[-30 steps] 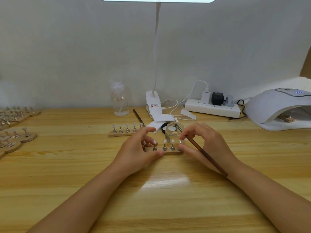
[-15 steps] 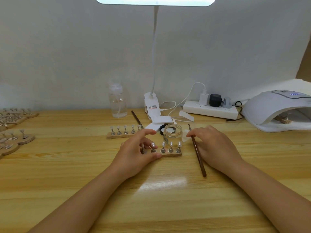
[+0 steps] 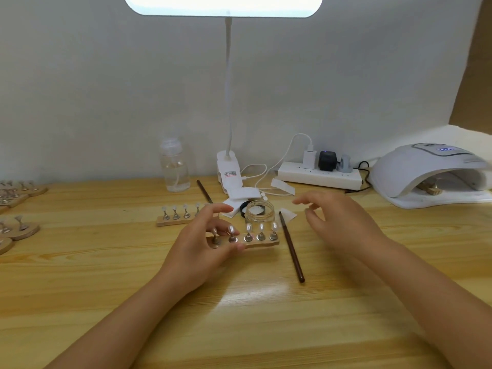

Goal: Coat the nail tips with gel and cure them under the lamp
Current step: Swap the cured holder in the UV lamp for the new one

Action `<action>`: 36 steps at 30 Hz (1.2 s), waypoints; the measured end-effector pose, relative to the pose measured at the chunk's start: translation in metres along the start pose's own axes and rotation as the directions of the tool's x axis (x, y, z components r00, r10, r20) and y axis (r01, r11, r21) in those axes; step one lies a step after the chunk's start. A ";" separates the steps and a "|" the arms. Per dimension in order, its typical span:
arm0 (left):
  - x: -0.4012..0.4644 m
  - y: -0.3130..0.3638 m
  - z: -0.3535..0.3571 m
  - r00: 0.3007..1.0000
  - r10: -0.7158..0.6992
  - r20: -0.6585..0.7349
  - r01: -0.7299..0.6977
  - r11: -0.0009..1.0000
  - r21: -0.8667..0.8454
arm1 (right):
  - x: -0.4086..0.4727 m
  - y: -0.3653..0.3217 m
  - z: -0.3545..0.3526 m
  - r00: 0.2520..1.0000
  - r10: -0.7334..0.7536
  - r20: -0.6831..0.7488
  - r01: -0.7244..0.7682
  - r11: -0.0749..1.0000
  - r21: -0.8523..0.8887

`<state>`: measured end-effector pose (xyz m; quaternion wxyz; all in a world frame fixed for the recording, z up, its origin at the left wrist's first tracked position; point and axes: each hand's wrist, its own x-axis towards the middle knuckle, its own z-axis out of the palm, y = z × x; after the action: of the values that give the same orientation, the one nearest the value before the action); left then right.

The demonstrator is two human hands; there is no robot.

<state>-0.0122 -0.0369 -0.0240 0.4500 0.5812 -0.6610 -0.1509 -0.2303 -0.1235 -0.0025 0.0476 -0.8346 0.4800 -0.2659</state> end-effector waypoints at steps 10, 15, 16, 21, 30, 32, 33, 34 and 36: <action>0.028 0.104 0.036 0.974 0.200 0.109 -0.190 0.977 -0.096 | -0.003 0.056 -0.048 0.929 0.299 0.217 -0.325 0.940 0.099; 0.063 0.129 0.115 0.987 0.094 0.129 -0.056 0.962 -0.269 | -0.009 0.091 -0.055 0.882 0.471 -0.004 -0.458 0.861 0.221; 0.069 0.133 0.132 0.989 0.076 0.129 -0.034 0.952 -0.304 | -0.008 0.100 -0.057 0.848 0.526 -0.059 -0.500 0.833 0.237; 0.100 0.152 0.203 0.997 -0.031 0.066 0.057 0.893 -0.446 | -0.016 0.135 -0.072 0.491 0.860 -0.143 -0.409 0.372 0.833; 0.111 0.148 0.265 1.000 0.002 0.006 0.000 0.898 -0.440 | -0.022 0.173 -0.072 0.339 0.931 -0.133 -0.343 0.254 0.904; 0.111 0.143 0.264 0.999 0.034 0.013 -0.025 0.906 -0.422 | -0.016 0.181 -0.069 0.407 0.901 -0.148 -0.457 0.342 0.821; 0.111 0.140 0.264 0.999 0.038 0.018 -0.027 0.912 -0.409 | -0.012 0.188 -0.069 0.441 0.882 -0.164 -0.527 0.403 0.748; 0.112 0.136 0.265 0.999 0.034 0.022 -0.022 0.915 -0.402 | -0.008 0.195 -0.071 0.474 0.863 -0.176 -0.609 0.466 0.642; 0.114 0.132 0.266 1.000 0.016 0.021 -0.006 0.916 -0.401 | -0.001 0.211 -0.079 0.548 0.820 -0.163 -0.732 0.565 0.381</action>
<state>-0.2920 -0.1893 -0.0269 0.5524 0.4711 -0.6247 -0.2876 -0.4330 -0.2212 -0.0063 0.1948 -0.4616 0.7616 -0.4110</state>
